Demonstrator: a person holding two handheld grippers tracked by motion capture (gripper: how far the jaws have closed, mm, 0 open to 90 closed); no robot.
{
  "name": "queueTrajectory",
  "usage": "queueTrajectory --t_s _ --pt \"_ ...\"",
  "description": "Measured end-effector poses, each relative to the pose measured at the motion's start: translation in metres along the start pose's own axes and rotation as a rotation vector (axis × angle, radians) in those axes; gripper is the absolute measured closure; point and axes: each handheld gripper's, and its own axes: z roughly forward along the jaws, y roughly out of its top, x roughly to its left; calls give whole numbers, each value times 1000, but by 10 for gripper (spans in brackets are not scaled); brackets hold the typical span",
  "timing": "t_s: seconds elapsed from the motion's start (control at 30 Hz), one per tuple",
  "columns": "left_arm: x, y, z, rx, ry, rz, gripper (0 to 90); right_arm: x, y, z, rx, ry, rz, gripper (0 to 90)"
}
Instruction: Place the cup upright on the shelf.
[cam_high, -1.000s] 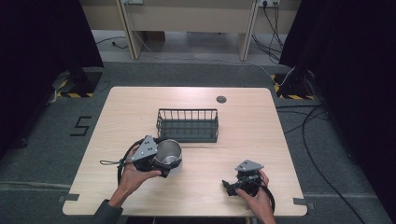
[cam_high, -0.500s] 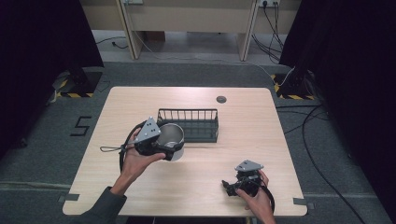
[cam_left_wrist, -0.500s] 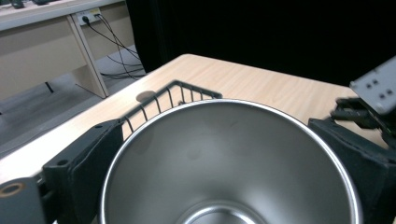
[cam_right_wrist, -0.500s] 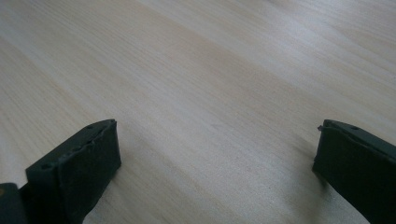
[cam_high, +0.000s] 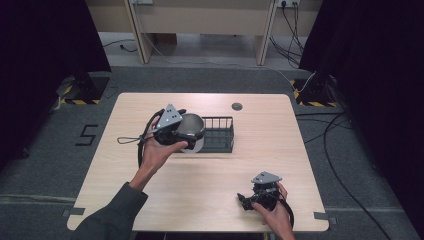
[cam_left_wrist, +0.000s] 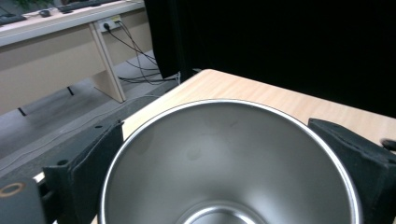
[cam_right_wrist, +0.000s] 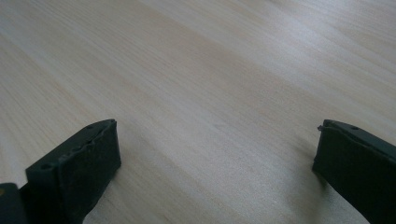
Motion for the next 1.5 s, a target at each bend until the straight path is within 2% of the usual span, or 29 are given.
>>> queueTrajectory --t_s 0.13,0.3,0.43,0.57,0.63,0.87,1.27,1.5 --pt "3 6 9 -11 21 -21 60 0 0 0 0 0 -3 6" --pt "4 13 25 -6 63 -23 60 0 0 0 1 2 -9 6" --pt "5 17 38 1 87 -48 60 0 0 0 1 4 -10 6" --pt "5 18 50 4 121 -53 60 0 0 0 1 5 -11 6" --pt "5 18 56 0 133 -73 60 0 0 0 1 5 -12 6" --pt "7 14 73 0 179 -99 60 0 0 0 3 8 -14 6" --pt "10 8 84 2 241 -118 60 1 0 0 3 12 -11 6" --pt "9 2 89 6 259 -134 60 1 0 0 0 12 -15 6"
